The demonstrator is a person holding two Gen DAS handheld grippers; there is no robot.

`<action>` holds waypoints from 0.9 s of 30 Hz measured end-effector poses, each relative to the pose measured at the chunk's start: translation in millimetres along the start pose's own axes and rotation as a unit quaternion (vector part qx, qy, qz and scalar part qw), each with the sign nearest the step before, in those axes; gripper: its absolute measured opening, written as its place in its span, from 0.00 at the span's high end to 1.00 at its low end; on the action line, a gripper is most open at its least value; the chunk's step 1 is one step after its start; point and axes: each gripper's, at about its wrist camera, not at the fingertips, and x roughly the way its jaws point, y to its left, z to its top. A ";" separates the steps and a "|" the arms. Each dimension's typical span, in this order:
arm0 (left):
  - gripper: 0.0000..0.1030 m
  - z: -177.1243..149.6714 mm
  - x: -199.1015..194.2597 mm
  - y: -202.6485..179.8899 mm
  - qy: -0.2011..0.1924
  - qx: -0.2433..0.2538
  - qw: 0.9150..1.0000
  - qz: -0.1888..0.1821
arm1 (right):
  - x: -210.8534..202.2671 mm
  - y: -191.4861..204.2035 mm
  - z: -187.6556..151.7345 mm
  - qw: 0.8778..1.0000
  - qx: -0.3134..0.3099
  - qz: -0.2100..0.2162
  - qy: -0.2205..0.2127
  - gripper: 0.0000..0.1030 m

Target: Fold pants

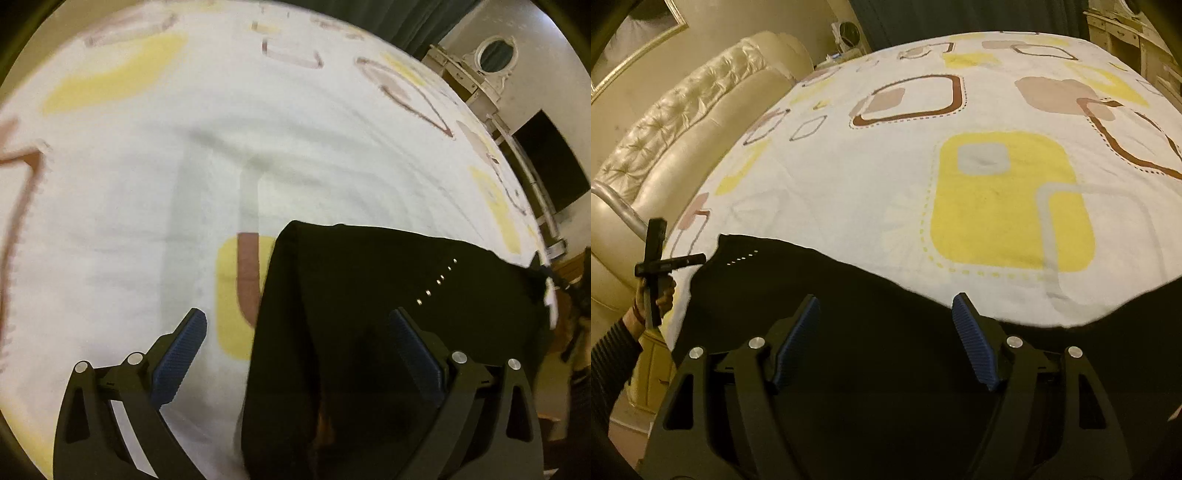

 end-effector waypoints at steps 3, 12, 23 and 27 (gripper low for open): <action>0.05 8.1 3.7 3.3 -0.003 0.006 0.999 -0.038 | 12.4 -2.0 6.3 1.000 -0.002 -0.007 0.009 0.28; 0.10 14.6 9.1 -3.3 0.015 0.024 0.994 -0.107 | 38.0 -2.7 20.2 0.999 0.000 0.015 0.029 0.27; 0.68 24.9 13.8 10.0 0.026 -0.008 0.995 -0.091 | 74.9 -4.4 36.5 0.991 -0.049 0.027 0.125 0.27; 0.85 23.7 14.3 13.9 0.026 -0.014 0.995 -0.099 | 92.7 -0.8 34.1 0.984 -0.070 0.027 0.160 0.29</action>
